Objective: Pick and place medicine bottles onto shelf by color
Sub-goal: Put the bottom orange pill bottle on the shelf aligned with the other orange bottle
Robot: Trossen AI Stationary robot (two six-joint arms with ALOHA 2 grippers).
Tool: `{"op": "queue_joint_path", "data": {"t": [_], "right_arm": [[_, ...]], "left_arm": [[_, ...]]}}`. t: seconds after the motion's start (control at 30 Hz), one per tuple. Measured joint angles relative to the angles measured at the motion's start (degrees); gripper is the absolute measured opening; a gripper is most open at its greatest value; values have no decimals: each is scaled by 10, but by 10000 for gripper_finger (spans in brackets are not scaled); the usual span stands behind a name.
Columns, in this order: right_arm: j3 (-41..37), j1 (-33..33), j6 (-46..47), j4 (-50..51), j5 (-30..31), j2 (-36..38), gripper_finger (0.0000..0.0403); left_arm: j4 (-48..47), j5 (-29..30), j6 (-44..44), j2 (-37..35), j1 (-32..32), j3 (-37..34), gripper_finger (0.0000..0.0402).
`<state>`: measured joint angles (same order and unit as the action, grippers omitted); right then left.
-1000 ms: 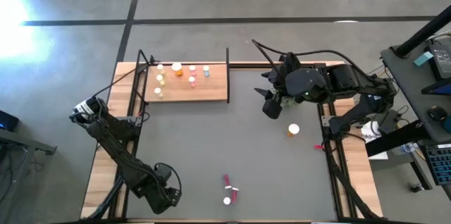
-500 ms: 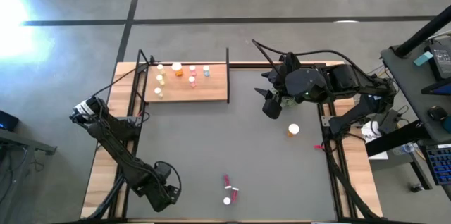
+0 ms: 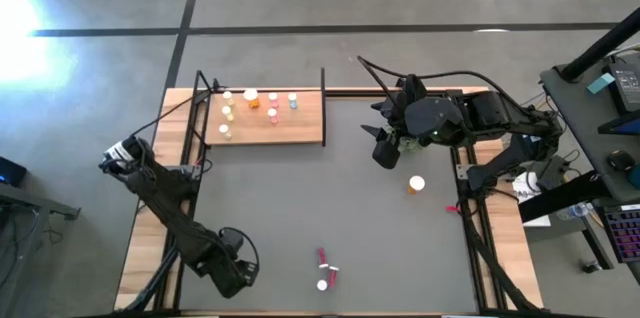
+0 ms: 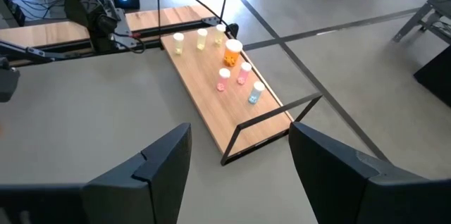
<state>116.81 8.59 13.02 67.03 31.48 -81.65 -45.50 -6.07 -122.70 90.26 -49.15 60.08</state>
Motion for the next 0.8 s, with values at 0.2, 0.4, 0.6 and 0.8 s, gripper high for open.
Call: {"op": "queue_joint_path", "data": {"t": [0.2,0.4,0.6,0.8], "right_arm": [[0,0,0,0,0,0,228],[0,0,0,0,0,0,228],[0,0,0,0,0,0,228],[0,0,0,0,0,0,228]], "left_arm": [[0,0,44,-3,67,4,196],[-23,1,169,-4,174,19,197],[-152,1,342,-4,279,81,197],[-245,30,533,-5,391,117,198]]}}
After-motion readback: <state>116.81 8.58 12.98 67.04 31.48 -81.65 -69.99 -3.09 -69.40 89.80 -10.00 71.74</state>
